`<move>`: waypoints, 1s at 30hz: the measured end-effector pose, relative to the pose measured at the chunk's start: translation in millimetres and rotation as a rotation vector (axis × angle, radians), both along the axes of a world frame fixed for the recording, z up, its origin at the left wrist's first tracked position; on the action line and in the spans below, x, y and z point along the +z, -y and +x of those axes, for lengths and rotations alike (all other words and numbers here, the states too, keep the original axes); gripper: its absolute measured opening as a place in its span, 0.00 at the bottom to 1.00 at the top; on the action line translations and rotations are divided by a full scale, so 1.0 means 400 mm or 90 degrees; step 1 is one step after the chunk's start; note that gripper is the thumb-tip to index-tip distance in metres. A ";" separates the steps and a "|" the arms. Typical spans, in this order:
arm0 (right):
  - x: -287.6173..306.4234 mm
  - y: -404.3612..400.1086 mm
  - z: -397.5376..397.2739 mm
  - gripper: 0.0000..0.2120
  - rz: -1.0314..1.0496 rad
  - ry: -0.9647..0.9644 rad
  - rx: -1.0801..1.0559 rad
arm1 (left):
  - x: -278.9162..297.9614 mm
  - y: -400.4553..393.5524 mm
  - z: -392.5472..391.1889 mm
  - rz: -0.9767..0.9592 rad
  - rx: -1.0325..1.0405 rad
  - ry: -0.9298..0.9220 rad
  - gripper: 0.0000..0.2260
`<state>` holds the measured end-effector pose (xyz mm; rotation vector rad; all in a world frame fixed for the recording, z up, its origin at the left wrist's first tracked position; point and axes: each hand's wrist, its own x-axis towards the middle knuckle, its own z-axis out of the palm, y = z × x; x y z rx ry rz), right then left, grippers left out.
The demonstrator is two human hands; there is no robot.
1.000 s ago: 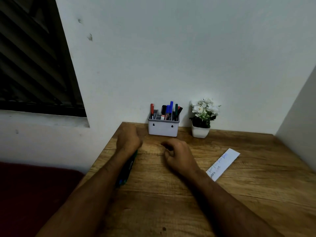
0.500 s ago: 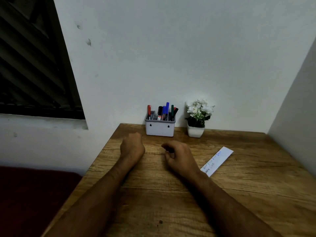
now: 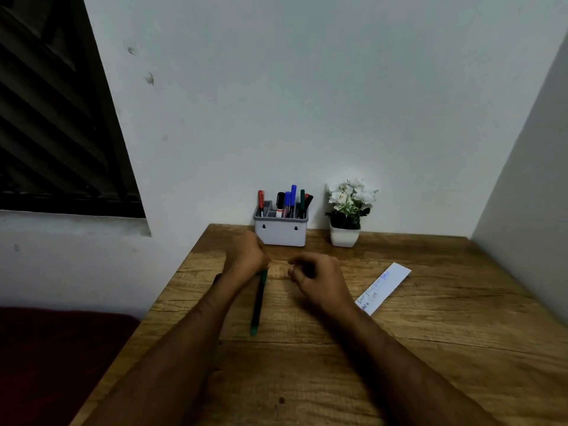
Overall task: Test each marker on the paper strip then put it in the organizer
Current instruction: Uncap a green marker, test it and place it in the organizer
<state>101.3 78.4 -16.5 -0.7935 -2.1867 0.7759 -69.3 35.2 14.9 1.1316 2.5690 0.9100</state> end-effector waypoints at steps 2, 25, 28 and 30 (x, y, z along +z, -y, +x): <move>0.012 0.001 0.004 0.07 -0.036 -0.005 0.003 | 0.010 -0.013 0.016 0.045 -0.017 0.115 0.04; 0.016 -0.069 0.105 0.12 -0.170 -0.006 -0.142 | -0.017 -0.134 0.196 0.326 0.068 0.693 0.02; 0.031 -0.074 0.115 0.15 -0.179 -0.005 -0.129 | -0.020 -0.154 0.219 0.339 0.074 0.757 0.09; 0.043 -0.082 0.125 0.14 -0.189 -0.010 -0.128 | -0.025 -0.164 0.229 0.343 0.084 0.764 0.10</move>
